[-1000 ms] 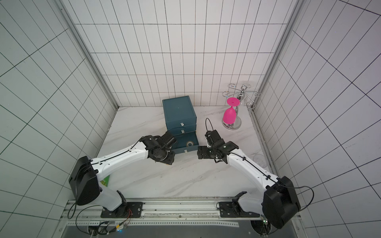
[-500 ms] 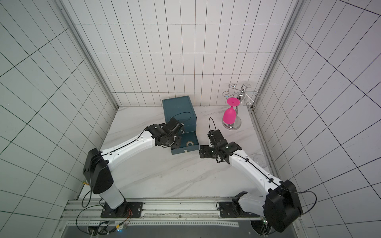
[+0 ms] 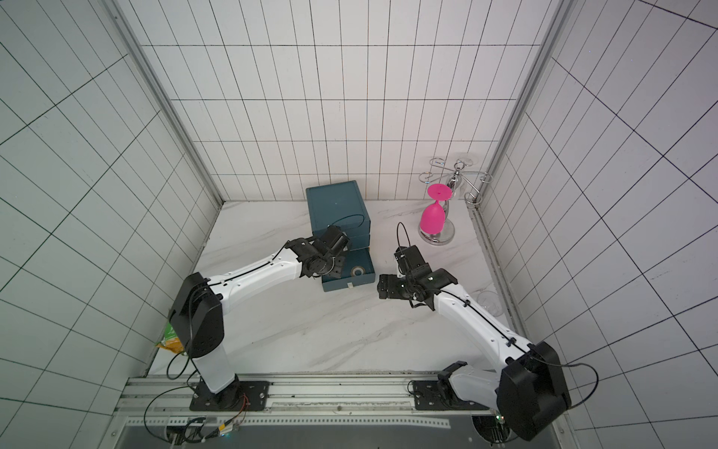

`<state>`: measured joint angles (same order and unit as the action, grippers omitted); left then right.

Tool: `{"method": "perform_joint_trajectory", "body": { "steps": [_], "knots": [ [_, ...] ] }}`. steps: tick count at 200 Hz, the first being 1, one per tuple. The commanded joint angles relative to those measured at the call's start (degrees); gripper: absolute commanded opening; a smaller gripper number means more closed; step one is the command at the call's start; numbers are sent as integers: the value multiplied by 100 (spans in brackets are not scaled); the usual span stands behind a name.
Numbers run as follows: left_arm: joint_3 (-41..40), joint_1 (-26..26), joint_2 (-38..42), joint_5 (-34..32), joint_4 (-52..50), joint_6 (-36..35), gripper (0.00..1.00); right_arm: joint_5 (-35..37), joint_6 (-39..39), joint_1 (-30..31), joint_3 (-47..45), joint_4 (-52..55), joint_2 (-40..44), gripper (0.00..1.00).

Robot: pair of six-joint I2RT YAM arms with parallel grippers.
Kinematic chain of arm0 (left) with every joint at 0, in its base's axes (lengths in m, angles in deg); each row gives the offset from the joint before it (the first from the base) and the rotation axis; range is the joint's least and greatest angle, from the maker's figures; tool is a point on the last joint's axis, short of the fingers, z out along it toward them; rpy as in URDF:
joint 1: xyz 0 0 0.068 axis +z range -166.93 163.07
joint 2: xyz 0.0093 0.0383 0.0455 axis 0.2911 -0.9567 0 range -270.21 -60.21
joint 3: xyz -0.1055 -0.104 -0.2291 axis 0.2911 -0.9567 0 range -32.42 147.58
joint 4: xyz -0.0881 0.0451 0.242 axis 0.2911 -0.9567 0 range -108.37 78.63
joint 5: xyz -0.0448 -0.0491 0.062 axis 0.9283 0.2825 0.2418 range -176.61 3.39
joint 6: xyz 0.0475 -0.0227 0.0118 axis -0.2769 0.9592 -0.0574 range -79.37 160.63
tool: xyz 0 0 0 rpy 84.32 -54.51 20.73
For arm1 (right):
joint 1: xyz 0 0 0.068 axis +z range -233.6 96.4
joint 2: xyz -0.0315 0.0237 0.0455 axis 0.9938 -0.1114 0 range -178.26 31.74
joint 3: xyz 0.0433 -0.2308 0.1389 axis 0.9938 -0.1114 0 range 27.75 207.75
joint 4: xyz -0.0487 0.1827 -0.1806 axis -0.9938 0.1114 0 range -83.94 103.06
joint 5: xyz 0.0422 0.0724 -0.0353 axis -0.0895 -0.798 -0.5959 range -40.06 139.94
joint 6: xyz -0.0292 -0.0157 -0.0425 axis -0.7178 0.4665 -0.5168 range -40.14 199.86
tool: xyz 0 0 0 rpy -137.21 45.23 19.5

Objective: Place the transparent tape into the drawer according to color
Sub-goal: Place the tape in the drawer.

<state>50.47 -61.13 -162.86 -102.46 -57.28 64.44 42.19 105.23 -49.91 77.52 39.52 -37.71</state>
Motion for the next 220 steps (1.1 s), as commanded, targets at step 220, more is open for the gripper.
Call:
{"method": "perform_joint_trajectory", "body": {
  "steps": [220],
  "knots": [
    [44,1453,2007,1416,730,-206,98,-347,-84,494,-153,-1052,-596,97]
  ]
}}
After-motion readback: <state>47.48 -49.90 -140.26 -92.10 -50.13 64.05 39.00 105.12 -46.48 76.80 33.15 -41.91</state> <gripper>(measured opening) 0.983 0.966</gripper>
